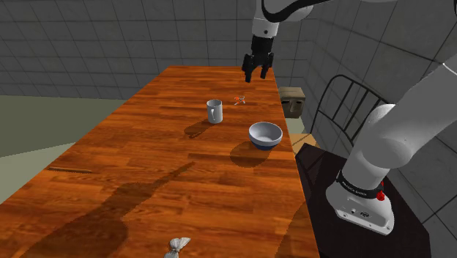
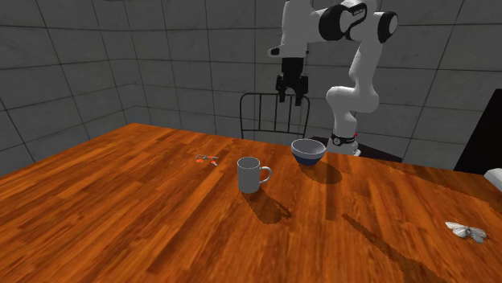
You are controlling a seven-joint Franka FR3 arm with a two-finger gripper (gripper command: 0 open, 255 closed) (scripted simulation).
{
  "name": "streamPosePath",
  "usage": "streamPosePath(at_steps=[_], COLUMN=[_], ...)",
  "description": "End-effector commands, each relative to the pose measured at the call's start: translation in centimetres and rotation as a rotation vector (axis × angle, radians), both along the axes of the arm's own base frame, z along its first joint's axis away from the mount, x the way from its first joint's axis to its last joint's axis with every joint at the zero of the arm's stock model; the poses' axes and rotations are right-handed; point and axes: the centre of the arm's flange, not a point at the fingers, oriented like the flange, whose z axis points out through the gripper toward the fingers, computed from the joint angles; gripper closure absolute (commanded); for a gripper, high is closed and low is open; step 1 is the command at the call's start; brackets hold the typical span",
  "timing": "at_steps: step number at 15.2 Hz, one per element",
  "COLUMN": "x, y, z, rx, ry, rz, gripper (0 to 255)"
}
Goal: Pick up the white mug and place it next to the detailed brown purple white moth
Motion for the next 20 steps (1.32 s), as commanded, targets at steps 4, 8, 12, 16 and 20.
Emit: streamPosePath(at_steps=[4, 8, 12, 16, 20], x=[6.4, 11.1, 15.8, 20.3, 23.2], y=[-0.1, -0.2, -0.4, -0.5, -0.6], z=[-3.9, -6.9, -10.1, -13.3, -16.0], rx=[-0.013, -0.023, -0.034, -0.044, -0.051], ry=[0.031, 0.056, 0.080, 0.105, 0.121], rz=[0.012, 0.021, 0.031, 0.040, 0.046], gripper=[0, 0, 0, 0, 0])
